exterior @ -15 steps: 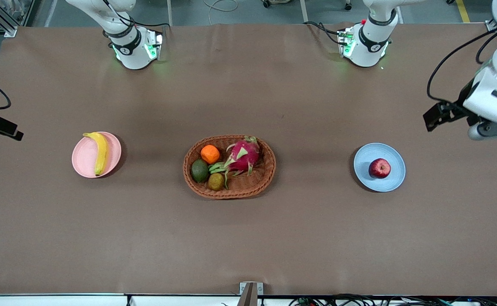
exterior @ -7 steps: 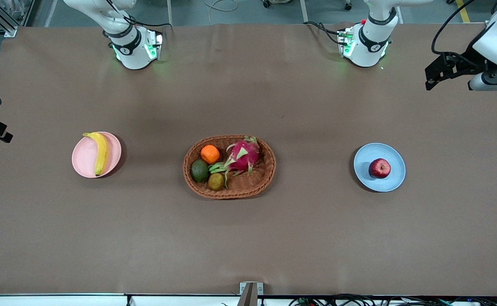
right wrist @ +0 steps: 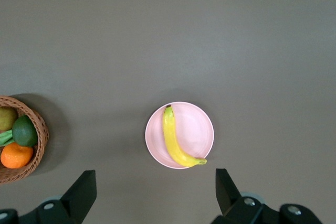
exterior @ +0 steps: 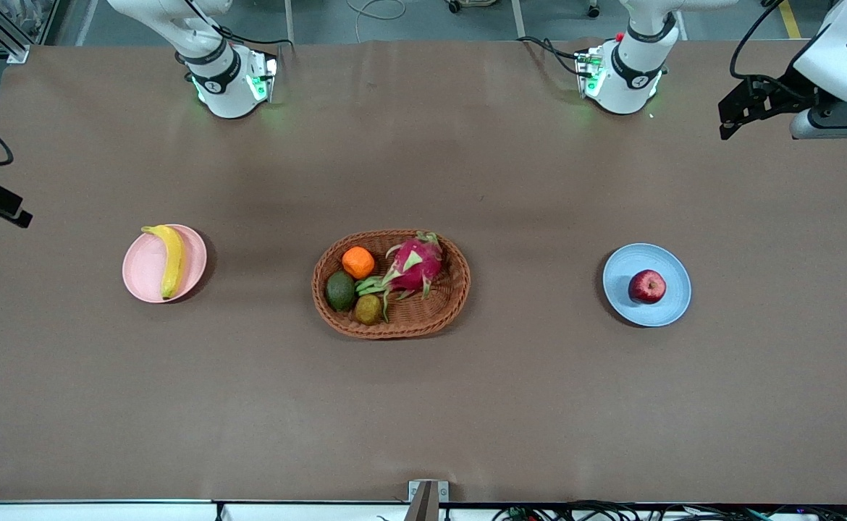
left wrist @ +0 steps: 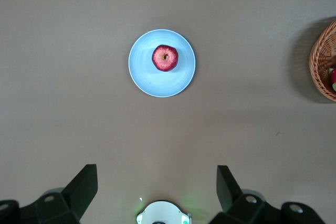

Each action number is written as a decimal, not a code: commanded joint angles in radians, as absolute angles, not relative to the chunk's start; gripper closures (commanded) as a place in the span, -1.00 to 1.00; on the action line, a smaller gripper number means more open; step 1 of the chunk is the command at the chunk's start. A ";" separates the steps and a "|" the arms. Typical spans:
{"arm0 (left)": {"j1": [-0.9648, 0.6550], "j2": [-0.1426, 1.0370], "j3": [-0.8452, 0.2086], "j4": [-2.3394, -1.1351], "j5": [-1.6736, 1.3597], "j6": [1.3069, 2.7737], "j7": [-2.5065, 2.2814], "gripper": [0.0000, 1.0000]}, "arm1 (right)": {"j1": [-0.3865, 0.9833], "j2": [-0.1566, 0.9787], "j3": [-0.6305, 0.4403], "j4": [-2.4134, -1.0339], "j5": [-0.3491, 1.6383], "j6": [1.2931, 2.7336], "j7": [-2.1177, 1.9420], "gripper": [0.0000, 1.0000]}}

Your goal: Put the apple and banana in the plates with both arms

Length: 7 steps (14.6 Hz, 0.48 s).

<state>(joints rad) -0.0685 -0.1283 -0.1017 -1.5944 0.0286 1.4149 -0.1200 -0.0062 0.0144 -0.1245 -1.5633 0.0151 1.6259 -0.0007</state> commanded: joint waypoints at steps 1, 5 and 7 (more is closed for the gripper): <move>-0.068 -0.135 -0.094 -1.599 0.029 1.430 -0.106 -1.00 | 0.009 -0.097 -0.132 -1.718 0.002 1.692 0.003 -1.00; -0.067 -0.123 -0.094 -1.582 0.029 1.428 -0.104 -1.00 | 0.009 -0.118 -0.132 -1.740 0.002 1.690 0.002 -1.00; -0.067 -0.123 -0.094 -1.582 0.029 1.428 -0.104 -1.00 | 0.009 -0.118 -0.132 -1.740 0.002 1.692 0.002 -1.00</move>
